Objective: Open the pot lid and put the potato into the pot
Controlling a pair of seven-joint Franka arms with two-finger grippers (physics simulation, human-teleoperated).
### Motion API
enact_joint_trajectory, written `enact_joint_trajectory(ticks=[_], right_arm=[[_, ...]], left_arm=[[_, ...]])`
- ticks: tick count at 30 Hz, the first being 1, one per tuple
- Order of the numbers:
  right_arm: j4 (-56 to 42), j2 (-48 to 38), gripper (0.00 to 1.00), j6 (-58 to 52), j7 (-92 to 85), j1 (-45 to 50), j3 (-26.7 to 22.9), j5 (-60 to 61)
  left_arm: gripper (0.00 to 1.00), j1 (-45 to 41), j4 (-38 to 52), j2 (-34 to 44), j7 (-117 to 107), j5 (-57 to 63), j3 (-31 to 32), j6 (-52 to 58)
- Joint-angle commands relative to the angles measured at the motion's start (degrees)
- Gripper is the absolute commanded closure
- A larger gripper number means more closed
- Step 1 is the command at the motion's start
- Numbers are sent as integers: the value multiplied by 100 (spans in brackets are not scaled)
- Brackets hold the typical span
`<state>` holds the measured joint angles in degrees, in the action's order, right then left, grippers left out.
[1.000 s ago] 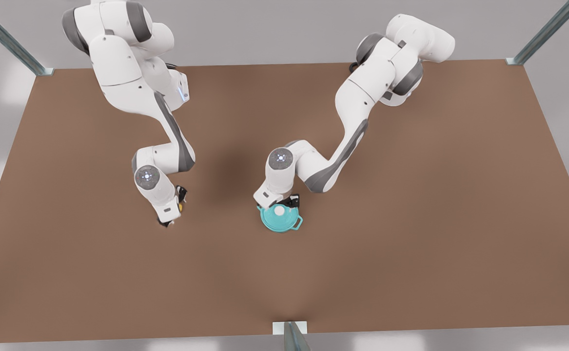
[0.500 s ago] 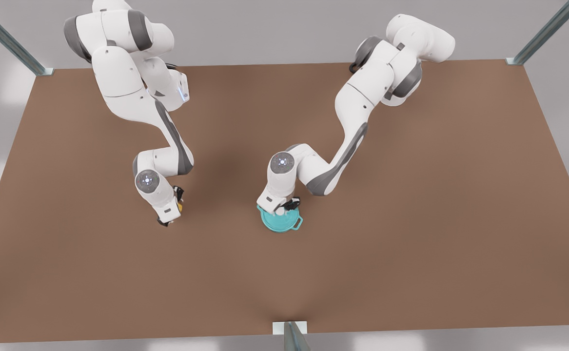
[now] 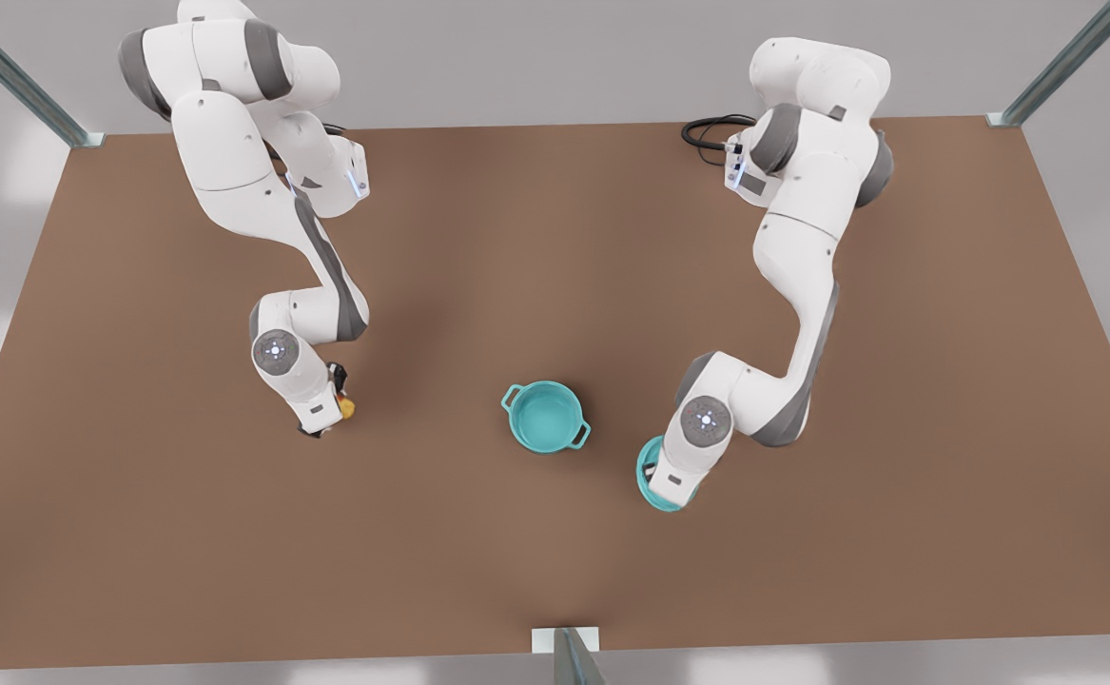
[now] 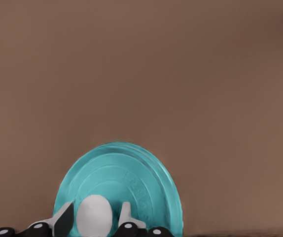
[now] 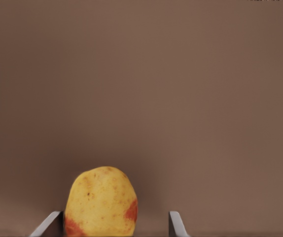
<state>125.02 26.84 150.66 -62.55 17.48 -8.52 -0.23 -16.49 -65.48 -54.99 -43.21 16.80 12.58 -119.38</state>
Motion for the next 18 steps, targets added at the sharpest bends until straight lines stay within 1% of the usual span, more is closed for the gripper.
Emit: enact_joint_trajectory(ticks=[1,3,4,5,6,7,8,9,10,12,14,15,18], right_arm=[[84,-47,16,16,-451,-7,0,5],[163,-109,16,34,-442,-7,0,5],[163,-109,20,34,-451,-51,0,5],[163,-109,28,34,-451,-43,0,5],[163,-100,32,34,-451,-43,0,5],[163,-100,33,34,-451,-43,0,5],[163,-91,36,34,-451,-43,0,5],[163,-100,37,34,-451,-43,0,5],[155,-100,38,34,-451,-43,9,5],[155,-100,45,25,-459,-43,17,5],[163,-126,49,7,-468,-43,17,5],[163,-153,51,-10,-468,-43,26,5],[163,-206,52,-28,-477,-43,35,5]], left_arm=[[0,-30,9,-12,2370,253,-1,134],[0,-21,18,23,2326,183,-1,126],[0,66,18,102,2212,-27,26,152],[0,522,9,427,2273,-1098,43,388],[0,857,18,883,2597,-1311,26,1404],[0,1618,-43,1831,3666,-1372,-10,2356],[0,2097,-166,2527,4084,-1522,-9,2840],[0,2219,-1286,3674,3952,-1478,-36,2650],[0,2237,-1775,4312,3890,-1478,-45,2481],[0,2255,-1678,4225,3899,-1557,-53,2042],[0,2133,-1687,4216,3891,-1707,26,2490],[0,1939,-1687,4225,3890,-1566,34,2490],[0,1816,-1696,4207,3882,-1557,43,2481]])
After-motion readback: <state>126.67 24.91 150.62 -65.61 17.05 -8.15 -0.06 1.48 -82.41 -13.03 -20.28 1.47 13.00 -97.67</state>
